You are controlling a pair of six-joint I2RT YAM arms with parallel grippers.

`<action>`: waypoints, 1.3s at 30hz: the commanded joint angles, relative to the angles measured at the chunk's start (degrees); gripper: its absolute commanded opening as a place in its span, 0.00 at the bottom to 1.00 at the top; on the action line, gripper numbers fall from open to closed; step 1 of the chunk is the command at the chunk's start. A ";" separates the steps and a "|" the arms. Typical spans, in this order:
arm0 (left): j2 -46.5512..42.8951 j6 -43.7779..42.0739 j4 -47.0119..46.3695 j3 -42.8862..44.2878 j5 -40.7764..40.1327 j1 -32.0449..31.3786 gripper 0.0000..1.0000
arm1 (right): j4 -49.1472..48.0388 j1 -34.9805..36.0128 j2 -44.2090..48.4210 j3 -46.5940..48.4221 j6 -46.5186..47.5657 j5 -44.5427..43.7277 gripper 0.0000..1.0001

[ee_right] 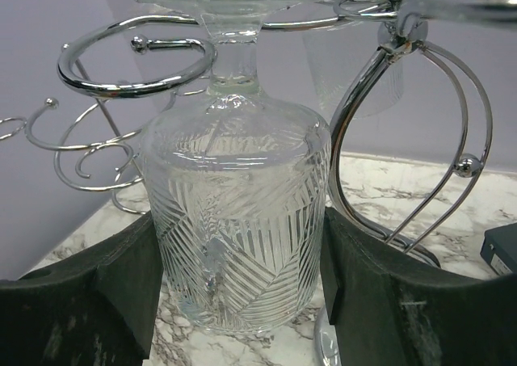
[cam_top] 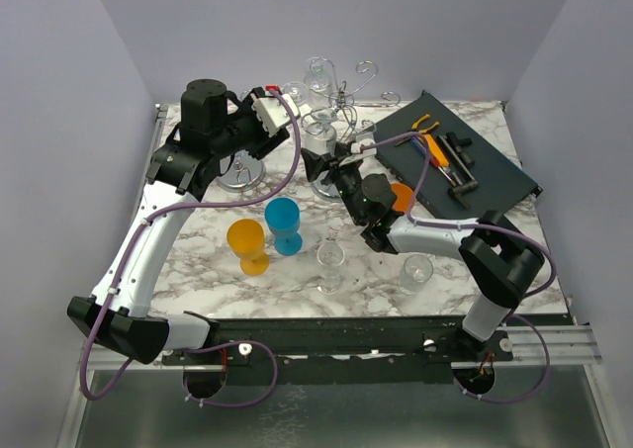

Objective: Place the wine glass upside down on the wine glass rack
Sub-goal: Turn the wine glass upside down at the wine rack.

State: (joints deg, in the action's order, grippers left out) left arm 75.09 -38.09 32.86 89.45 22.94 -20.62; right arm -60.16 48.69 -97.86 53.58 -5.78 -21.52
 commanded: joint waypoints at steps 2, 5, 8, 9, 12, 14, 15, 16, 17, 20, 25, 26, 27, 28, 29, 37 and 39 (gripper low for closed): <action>-1.66 -0.41 1.13 1.38 0.06 0.04 0.55 | -6.98 0.39 -1.14 3.74 2.50 1.95 0.04; -1.62 -0.56 1.23 1.31 -0.01 0.06 0.55 | -8.78 0.43 -1.62 3.76 2.79 1.84 0.04; -1.66 -0.59 1.24 1.42 0.00 0.06 0.55 | -9.98 0.42 -2.02 3.91 2.92 2.21 0.04; -1.61 -0.58 1.31 1.41 0.07 0.06 0.55 | -10.34 0.41 -2.19 3.98 3.01 2.52 0.04; -1.72 -0.50 1.39 1.52 0.09 0.05 0.55 | -11.07 0.43 -2.79 4.38 3.57 3.65 0.04; -1.77 -0.50 1.50 1.60 0.09 0.06 0.55 | -10.69 0.42 -3.16 4.97 3.92 4.57 0.03; -1.80 -0.49 1.53 1.66 0.09 0.06 0.55 | -10.44 0.42 -3.41 5.30 4.09 5.05 0.03; -1.87 -0.50 1.55 1.68 0.05 0.04 0.55 | -10.49 0.40 -3.59 5.40 4.15 5.44 0.03; -1.88 -0.49 1.66 1.69 0.00 0.06 0.55 | -10.64 0.44 -3.74 5.52 4.27 5.86 0.03; -2.05 -0.61 1.93 1.69 -0.04 0.06 0.55 | -11.36 0.44 -4.01 5.57 4.52 7.06 0.02; -2.30 -0.74 2.15 1.69 -0.08 0.06 0.55 | -12.17 0.79 -4.20 5.65 5.22 8.23 0.02; -2.28 -0.76 2.21 1.65 -0.09 0.06 0.55 | -12.05 0.92 -4.24 5.74 6.00 8.71 0.01; -2.31 -0.76 2.17 1.62 -0.09 0.06 0.55 | -11.96 0.97 -4.27 5.85 7.10 9.04 0.01; -2.27 -0.76 2.17 1.69 -0.17 0.06 0.55 | -11.74 1.06 -4.32 5.87 7.46 9.37 0.01; -2.36 -0.79 2.19 1.67 -0.25 0.06 0.55 | -11.77 1.14 -4.27 5.77 7.66 9.75 0.01; -2.26 -0.84 2.19 1.84 -1.16 0.06 0.55 | -12.92 1.94 -3.24 4.04 9.88 10.62 0.01; -2.08 -0.63 2.15 2.04 -1.63 0.06 0.55 | -13.76 2.14 -2.83 3.29 10.17 10.36 0.01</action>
State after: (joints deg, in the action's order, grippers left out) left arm 74.15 -38.61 34.02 89.56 22.72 -20.62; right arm -66.30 49.80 -101.93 56.95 2.28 -13.45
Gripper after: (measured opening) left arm 0.551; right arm 0.691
